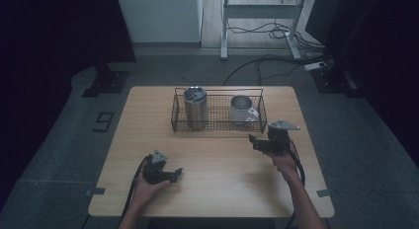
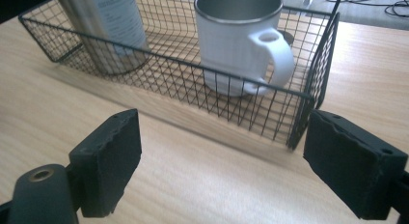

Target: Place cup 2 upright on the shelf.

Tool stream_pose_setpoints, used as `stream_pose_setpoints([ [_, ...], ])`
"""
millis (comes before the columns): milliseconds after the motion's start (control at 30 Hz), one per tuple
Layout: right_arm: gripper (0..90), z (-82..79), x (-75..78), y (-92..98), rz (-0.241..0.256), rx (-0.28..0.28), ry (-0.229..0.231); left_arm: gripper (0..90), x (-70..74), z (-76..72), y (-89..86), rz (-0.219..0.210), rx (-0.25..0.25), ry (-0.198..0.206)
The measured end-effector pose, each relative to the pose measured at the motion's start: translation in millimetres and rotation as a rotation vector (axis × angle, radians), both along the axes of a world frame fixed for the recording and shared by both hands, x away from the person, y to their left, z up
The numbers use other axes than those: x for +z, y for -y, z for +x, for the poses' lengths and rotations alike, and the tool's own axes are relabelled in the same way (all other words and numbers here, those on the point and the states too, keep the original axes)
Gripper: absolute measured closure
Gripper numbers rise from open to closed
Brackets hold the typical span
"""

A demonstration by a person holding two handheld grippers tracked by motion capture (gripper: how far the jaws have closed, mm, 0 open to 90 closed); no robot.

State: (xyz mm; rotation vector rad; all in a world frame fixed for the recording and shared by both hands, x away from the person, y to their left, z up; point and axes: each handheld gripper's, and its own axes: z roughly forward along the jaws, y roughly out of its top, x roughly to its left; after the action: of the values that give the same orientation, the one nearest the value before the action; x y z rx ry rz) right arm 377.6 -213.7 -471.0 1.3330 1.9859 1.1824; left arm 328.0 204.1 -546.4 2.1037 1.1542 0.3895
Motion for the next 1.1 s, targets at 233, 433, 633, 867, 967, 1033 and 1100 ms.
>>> stream_pose_setpoints([
  [233,13.3,-19.3,-8.9,8.3,-0.013,0.011,0.004,14.9,-0.1,-0.1,0.3,0.002,0.001,0.002],
  [433,13.4,-32.8,-22.3,17.3,-0.025,0.003,-0.010,14.9,0.0,-0.2,0.6,0.006,0.000,0.002],
  [633,13.4,-38.5,-40.0,20.8,-0.034,-0.002,-0.049,14.9,-0.1,0.0,0.5,0.003,0.002,0.002],
  [867,13.5,-37.6,-53.7,23.1,-0.037,-0.004,-0.089,14.9,0.0,0.3,0.3,0.000,0.002,0.001],
  [967,13.7,-37.4,-54.0,22.7,-0.037,-0.004,-0.083,14.9,0.0,0.4,0.2,-0.001,0.002,0.001],
  [1033,13.6,-37.3,-54.4,22.4,-0.038,-0.005,-0.081,14.9,0.0,0.4,0.3,-0.001,0.002,0.001],
  [1100,13.5,-37.1,-55.0,22.5,-0.043,-0.006,-0.083,15.0,0.0,0.4,0.3,-0.001,0.002,0.001],
])
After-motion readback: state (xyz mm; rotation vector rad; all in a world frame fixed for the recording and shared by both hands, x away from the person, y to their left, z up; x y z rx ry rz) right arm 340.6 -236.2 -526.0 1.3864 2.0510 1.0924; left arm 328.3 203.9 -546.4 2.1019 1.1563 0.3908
